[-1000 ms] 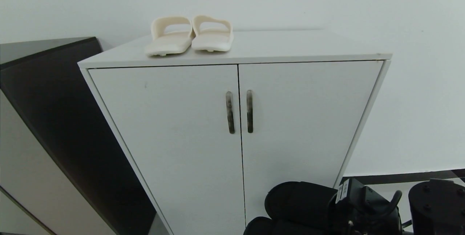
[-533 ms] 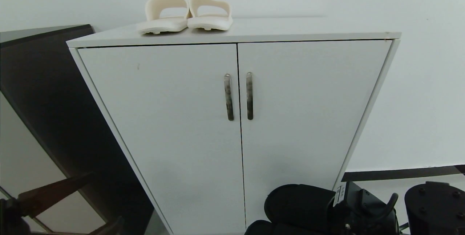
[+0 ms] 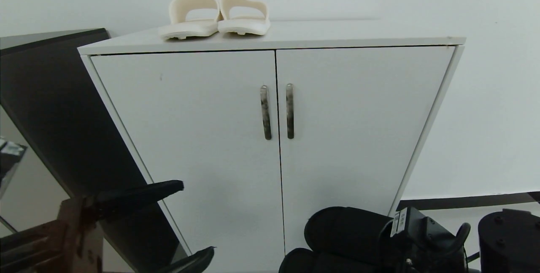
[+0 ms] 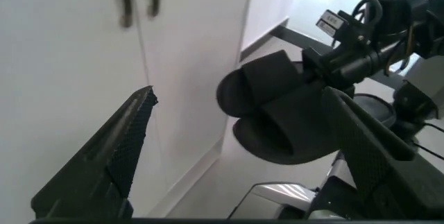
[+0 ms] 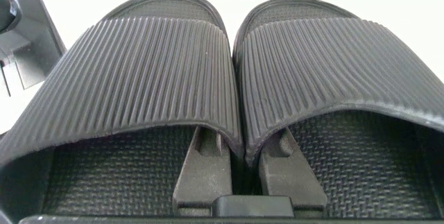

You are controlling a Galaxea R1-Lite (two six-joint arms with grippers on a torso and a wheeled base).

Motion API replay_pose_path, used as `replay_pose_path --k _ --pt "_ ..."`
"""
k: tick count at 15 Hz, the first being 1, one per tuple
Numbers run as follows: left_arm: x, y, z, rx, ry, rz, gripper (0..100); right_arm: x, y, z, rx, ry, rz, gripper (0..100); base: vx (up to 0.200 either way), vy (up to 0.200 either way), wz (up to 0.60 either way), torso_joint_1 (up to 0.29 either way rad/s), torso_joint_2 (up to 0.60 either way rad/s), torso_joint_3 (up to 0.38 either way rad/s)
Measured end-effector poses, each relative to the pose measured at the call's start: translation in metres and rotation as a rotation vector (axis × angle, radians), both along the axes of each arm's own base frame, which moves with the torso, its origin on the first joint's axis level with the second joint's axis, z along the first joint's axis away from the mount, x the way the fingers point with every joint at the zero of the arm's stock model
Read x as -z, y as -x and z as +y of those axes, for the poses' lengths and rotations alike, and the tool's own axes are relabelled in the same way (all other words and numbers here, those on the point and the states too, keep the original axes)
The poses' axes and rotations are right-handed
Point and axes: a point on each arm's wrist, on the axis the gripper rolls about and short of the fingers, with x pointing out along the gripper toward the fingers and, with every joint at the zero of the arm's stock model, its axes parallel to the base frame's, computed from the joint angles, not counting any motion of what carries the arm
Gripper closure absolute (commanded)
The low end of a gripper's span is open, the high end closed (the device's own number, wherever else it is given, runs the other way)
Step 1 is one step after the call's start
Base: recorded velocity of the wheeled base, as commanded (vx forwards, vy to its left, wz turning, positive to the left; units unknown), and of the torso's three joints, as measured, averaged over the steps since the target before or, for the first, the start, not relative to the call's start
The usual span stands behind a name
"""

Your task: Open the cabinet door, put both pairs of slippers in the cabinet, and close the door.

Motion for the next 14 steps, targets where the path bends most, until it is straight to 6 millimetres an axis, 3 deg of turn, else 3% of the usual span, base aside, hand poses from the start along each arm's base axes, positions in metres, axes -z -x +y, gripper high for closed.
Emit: replay_pose_path --k 8,14 --pt "-0.010 -0.047 -0.070 0.221 0.078 -0.033 0 0.006 -0.002 0.002 0.005 0.018 0.020 100 0.000 0.000 0.00 0.000 0.00 0.000" --pt "-0.032 -0.079 -0.079 0.301 0.131 -0.050 0 0.006 -0.002 0.003 0.003 0.021 0.016 100 0.000 0.000 0.00 0.000 0.00 0.000"
